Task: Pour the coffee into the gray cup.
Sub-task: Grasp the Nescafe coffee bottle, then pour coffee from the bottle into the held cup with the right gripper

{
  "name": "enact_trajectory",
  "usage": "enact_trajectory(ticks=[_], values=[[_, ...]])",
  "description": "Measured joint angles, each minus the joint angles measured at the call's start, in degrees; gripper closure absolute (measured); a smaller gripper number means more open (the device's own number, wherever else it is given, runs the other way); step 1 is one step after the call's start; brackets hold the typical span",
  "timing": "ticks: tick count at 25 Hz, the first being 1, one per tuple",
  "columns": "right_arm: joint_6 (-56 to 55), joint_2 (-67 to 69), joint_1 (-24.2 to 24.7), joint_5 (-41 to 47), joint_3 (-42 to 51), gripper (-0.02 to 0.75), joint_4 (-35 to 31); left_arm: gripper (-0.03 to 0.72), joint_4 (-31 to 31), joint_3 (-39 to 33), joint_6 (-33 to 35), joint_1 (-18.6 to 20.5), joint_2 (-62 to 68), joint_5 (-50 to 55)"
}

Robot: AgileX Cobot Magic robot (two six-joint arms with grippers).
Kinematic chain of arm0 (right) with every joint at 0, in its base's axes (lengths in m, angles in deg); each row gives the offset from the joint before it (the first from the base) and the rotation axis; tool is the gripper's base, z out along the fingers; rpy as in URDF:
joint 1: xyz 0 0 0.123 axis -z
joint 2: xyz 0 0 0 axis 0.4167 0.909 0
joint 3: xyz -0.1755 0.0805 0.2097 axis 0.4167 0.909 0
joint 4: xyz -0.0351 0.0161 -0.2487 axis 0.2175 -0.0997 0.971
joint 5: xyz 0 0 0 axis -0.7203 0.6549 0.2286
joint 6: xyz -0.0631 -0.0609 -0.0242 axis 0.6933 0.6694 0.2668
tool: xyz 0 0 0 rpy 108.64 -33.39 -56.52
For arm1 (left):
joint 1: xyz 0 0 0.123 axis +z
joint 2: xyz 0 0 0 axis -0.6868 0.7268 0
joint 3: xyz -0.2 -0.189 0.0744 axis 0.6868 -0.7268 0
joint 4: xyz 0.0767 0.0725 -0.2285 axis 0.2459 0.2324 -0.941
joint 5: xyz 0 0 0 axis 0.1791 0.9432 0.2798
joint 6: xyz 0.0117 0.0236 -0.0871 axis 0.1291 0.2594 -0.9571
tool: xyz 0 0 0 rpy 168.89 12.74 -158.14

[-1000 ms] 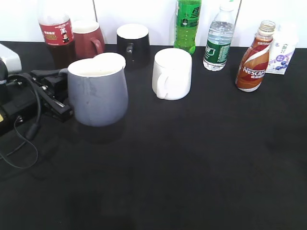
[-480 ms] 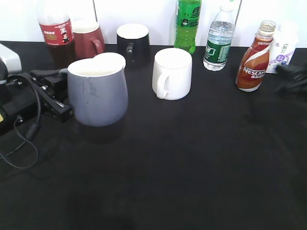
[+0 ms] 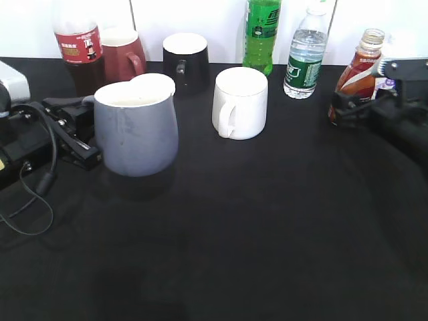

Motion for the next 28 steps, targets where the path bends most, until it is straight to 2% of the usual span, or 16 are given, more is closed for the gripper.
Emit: enact_trajectory(ticks=[7, 8, 10, 11, 14, 19, 23, 25, 28], values=[[0.53, 8.75, -0.06, 0.00, -10.12, 0.077, -1.83, 0.643, 0.00, 0.00, 0.00, 0.00, 0.00, 0.00], [0.53, 9.52, -0.06, -0.05, -11.04, 0.092, -1.62, 0.643, 0.00, 0.00, 0.00, 0.00, 0.00, 0.00], [0.56, 10.11, -0.06, -0.05, -11.29, 0.186, -1.31, 0.643, 0.00, 0.00, 0.00, 0.00, 0.00, 0.00], [0.60, 10.14, -0.06, -0.12, -11.40, 0.206, -1.31, 0.643, 0.00, 0.00, 0.00, 0.00, 0.00, 0.00], [0.67, 8.96, -0.06, 0.22, -10.17, 0.206, -1.25, 0.643, 0.05, 0.00, 0.00, 0.00, 0.00, 0.00], [-0.41, -7.58, -0.11, 1.56, -0.03, 0.206, 8.67, 0.643, 1.27, 0.00, 0.00, 0.00, 0.00, 0.00], [-5.25, -19.25, -0.46, 8.66, 1.07, 0.206, 14.97, 0.643, 3.35, 0.00, 0.00, 0.00, 0.00, 0.00], [-5.77, -21.70, -3.90, 11.49, 1.07, 0.206, 15.14, 0.643, 5.05, 0.05, 0.00, -0.51, 0.00, 0.00], [-5.95, -21.87, -14.49, 16.64, 0.65, 0.207, 15.65, 0.643, 5.54, 0.05, 0.00, -3.29, 0.00, 0.00]])
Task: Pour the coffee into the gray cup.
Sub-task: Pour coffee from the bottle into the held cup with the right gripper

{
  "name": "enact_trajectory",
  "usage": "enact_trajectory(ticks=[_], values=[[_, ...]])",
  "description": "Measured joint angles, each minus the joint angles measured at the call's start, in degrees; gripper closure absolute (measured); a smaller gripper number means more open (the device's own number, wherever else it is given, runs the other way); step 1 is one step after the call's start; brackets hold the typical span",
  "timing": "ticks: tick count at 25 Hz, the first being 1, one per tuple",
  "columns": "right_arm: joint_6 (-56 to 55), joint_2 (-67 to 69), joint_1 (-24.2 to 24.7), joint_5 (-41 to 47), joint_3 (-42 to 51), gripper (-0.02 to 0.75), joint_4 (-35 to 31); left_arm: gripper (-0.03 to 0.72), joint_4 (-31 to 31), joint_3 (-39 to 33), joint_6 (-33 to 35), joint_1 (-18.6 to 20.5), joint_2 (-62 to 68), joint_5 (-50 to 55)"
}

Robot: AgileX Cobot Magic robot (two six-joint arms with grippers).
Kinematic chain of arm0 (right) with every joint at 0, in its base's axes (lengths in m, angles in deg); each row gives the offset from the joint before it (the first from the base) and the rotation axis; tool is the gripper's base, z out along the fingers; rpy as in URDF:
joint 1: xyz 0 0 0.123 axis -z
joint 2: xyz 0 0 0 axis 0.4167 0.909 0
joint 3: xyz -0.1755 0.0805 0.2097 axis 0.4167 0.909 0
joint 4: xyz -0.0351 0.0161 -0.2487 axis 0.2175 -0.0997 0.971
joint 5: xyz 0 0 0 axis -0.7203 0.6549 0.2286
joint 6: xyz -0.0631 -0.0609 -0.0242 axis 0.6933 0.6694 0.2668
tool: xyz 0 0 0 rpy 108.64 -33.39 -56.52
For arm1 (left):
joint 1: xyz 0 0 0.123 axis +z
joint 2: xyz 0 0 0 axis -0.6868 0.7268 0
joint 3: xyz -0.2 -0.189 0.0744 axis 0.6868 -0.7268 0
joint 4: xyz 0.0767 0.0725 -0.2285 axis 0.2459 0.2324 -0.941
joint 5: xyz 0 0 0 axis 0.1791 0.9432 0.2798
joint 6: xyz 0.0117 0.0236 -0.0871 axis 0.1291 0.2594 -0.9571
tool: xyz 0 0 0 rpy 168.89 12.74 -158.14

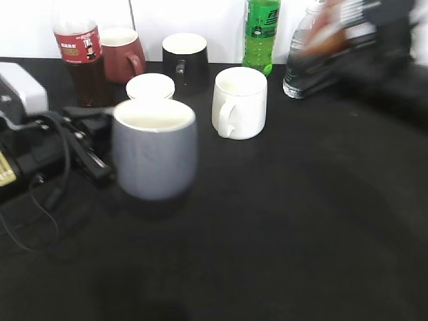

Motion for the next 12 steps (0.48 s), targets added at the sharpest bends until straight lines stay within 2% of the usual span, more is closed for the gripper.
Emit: enact_trajectory(ticks=[3, 5, 9, 12], values=[[0.58, 0.00, -8.14, 1.29, -1.16, 0.207, 0.23, 0.643, 0.25, 0.00, 0.00, -2.84, 0.00, 0.00], [5.95, 0.00, -10.69, 1.62, -1.16, 0.207, 0.42, 0.643, 0.50, 0.00, 0.00, -3.12, 0.00, -0.05], [11.45, 0.00, -10.91, 2.28, -1.16, 0.207, 4.25, 0.643, 2.84, 0.00, 0.06, -3.18, 0.00, -0.05], [21.30, 0.00, -10.91, 3.16, -1.16, 0.207, 6.02, 0.643, 4.53, 0.00, 0.24, -3.18, 0.00, -0.05]])
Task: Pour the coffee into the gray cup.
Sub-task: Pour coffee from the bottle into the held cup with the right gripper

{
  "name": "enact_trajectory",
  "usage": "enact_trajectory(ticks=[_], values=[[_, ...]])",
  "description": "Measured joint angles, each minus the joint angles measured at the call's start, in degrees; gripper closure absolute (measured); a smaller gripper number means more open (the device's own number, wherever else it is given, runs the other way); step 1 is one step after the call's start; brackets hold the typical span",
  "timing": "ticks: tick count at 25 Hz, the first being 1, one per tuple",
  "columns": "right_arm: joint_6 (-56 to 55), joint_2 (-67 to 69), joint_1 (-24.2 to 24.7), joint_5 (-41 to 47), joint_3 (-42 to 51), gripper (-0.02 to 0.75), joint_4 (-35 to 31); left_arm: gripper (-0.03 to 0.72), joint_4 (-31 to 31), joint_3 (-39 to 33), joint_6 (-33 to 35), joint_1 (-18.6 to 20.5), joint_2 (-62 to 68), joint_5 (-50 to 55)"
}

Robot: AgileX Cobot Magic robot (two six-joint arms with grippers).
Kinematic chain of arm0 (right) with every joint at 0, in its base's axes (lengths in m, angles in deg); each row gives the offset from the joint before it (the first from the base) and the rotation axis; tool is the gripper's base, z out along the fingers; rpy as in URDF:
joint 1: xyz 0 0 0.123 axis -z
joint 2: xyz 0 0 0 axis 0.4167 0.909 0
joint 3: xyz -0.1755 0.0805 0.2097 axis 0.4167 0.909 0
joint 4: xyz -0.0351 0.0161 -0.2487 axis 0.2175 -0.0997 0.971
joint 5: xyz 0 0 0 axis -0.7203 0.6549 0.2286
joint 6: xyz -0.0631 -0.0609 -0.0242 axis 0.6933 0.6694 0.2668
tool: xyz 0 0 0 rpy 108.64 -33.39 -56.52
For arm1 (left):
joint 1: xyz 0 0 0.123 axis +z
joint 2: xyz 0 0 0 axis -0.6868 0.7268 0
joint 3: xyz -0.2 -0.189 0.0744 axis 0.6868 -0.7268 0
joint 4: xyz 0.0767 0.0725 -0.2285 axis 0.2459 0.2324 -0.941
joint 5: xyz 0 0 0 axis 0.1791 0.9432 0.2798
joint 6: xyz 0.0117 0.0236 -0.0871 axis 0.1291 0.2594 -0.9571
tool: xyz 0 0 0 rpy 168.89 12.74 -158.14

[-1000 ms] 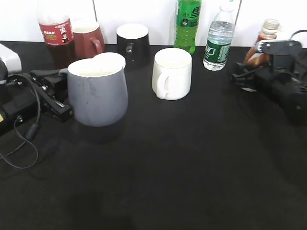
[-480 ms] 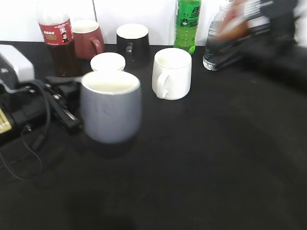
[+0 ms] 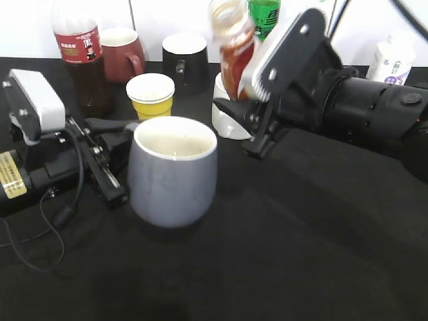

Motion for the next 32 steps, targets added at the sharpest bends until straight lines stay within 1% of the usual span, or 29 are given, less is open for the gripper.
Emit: enact_trajectory(ticks=[4, 7, 11, 14, 20, 23, 32], values=[[15.75, 0.53, 0.00, 0.24, 0.00, 0.207, -0.61, 0.643, 0.54, 0.00, 0.00, 0.00, 0.00, 0.00], [26.75, 2.41, 0.00, 0.19, 0.00, 0.207, -4.46, 0.643, 0.54, 0.00, 0.00, 0.00, 0.00, 0.00], [34.99, 3.81, 0.00, -8.27, 0.00, 0.207, -7.04, 0.643, 0.54, 0.00, 0.05, 0.00, 0.00, 0.00], [41.06, 3.81, 0.00, -11.00, 0.00, 0.207, -7.04, 0.643, 0.54, 0.00, 0.05, 0.00, 0.00, 0.00], [50.15, 3.81, 0.00, -12.86, 0.00, 0.207, -7.25, 0.643, 2.38, 0.00, 0.05, 0.00, 0.00, 0.00], [52.23, 3.81, 0.00, -14.85, 0.00, 0.207, -7.25, 0.643, 2.38, 0.00, 0.05, 0.00, 0.00, 0.00], [59.04, 3.81, 0.00, -15.20, -0.05, 0.207, -7.25, 0.643, 2.43, 0.00, 0.10, 0.00, 0.00, 0.00]])
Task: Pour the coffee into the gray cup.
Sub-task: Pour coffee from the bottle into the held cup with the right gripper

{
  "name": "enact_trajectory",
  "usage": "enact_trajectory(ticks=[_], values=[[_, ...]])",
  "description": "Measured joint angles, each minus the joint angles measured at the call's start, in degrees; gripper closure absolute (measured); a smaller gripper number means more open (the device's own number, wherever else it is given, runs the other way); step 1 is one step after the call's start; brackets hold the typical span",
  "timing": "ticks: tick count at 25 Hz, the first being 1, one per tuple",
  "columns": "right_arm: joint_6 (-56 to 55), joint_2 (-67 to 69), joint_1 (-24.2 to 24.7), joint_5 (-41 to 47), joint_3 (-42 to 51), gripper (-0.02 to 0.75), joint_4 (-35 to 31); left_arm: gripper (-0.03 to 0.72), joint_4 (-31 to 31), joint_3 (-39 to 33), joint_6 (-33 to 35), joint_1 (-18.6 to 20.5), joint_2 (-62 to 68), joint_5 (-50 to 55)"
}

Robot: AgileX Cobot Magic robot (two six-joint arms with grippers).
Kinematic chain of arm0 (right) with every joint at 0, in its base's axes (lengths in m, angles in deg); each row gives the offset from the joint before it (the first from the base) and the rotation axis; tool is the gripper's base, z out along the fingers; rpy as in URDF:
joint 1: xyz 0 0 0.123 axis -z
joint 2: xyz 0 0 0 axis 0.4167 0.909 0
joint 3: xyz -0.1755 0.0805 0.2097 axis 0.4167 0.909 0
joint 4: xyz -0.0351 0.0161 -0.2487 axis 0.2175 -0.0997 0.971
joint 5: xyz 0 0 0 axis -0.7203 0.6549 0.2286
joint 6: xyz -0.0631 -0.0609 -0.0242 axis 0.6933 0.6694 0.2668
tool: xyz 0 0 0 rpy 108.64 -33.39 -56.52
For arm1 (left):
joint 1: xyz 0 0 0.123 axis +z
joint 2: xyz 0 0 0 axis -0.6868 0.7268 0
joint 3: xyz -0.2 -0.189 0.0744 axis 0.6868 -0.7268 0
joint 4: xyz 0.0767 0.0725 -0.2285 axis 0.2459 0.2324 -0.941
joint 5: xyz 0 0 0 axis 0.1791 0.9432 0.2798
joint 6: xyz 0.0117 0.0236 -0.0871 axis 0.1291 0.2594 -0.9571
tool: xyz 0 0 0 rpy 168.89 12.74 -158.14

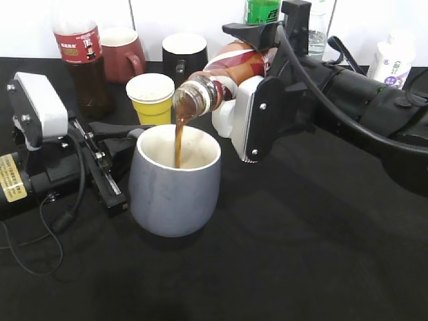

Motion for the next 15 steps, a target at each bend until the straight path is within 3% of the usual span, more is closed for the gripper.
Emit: enact_trajectory(ticks=[15], values=[[3.97, 0.00, 0.00, -1.42, -0.13, 0.207, 0.00, 0.643, 0.00, 0.00, 0.10, 0.00, 0.00, 0.00]])
